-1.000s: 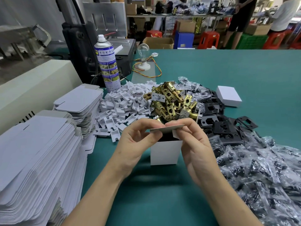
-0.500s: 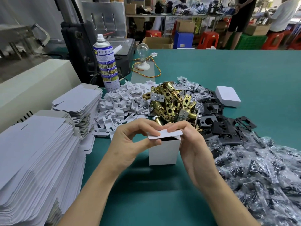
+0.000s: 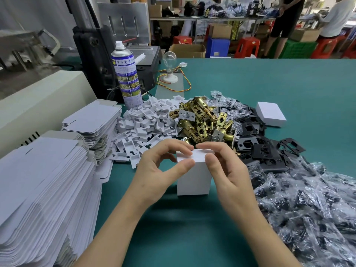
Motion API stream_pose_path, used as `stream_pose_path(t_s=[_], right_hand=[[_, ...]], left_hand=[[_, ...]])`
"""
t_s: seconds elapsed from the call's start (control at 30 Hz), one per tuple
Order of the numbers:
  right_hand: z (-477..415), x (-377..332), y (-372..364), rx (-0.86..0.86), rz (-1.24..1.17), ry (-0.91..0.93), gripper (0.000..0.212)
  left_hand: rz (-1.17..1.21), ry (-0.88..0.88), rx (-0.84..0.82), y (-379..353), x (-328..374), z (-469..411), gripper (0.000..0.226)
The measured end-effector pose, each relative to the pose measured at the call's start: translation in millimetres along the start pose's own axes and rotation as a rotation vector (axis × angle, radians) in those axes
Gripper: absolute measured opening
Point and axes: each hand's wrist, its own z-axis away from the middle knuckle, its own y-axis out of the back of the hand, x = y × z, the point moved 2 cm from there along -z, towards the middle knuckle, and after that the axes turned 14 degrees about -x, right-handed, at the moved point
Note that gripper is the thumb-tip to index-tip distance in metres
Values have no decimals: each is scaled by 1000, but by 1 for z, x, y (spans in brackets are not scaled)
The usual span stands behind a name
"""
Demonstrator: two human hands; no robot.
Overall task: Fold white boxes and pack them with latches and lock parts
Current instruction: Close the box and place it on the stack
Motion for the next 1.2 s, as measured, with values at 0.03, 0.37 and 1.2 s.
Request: stream_pose_path(t_s=[0.03, 0.37, 1.2], right_hand=[[0, 0, 0, 7, 14, 1, 22], [-1, 1, 1, 18, -28, 67, 15], [0, 5, 7, -7, 18, 127, 5]], left_hand=[[-12, -11, -1, -1, 0, 0, 9], [-24, -55, 5, -2, -3, 0, 12], [27, -19, -105, 9, 3, 2, 18]])
